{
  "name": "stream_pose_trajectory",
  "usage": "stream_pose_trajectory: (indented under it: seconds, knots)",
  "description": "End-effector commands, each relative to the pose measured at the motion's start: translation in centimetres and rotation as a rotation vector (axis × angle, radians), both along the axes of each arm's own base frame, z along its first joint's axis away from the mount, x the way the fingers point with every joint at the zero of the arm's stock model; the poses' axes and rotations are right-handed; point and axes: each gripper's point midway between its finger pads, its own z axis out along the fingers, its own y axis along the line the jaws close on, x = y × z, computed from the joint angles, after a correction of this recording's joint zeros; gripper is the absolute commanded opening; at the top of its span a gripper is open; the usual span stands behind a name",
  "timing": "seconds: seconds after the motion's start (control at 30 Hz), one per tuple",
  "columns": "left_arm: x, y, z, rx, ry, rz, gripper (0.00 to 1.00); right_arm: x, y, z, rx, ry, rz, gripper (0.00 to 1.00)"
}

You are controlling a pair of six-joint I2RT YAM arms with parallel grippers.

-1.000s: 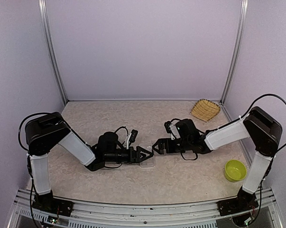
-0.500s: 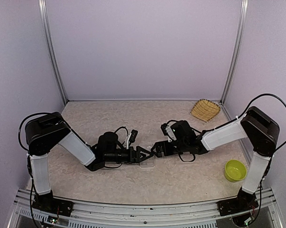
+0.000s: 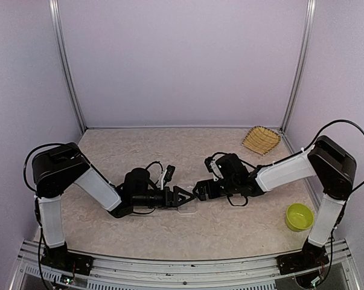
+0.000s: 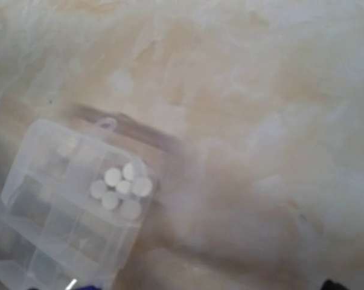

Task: Sort the pills into containers
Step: Close the pill container at the center of the board.

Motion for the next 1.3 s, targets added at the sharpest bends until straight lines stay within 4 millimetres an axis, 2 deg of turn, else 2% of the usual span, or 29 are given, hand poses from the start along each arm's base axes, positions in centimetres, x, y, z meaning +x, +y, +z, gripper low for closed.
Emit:
stream_pose_trajectory:
  seconds: [0.0, 0.37, 0.53, 0.8, 1.03, 1.27]
  knots:
    - [-0.5, 0.4, -1.5, 0.023, 0.036, -0.011, 0.80, -0.7, -2.1, -0.8, -0.091, -0.005, -0.034, 1.00]
    - [-0.5, 0.5, -1.7, 0.024, 0.040, -0.010, 0.80, -0.9, -2.0, -0.7, -0.084, -0.010, -0.017, 1.00]
    - [-0.5, 0.4, -1.6, 0.021, 0.039, -0.011, 0.80, -2.1, 0.2, 1.8, 0.104, -0.014, 0.103, 1.00]
    - [-0.6, 0.4, -1.6, 0.020, 0.041, -0.013, 0.80, -4.1, 3.0, 4.1, 0.318, 0.062, 0.244, 0.98]
    - [-0.6, 0.3, -0.9, 0.005, 0.032, -0.016, 0.80, -3.9, 3.6, 3.2, 0.339, 0.095, 0.240, 0.87]
    - [-0.5, 0.1, 0.7, -0.022, 0.007, -0.022, 0.80, -3.7, 3.9, 2.0, 0.337, 0.126, 0.224, 0.81]
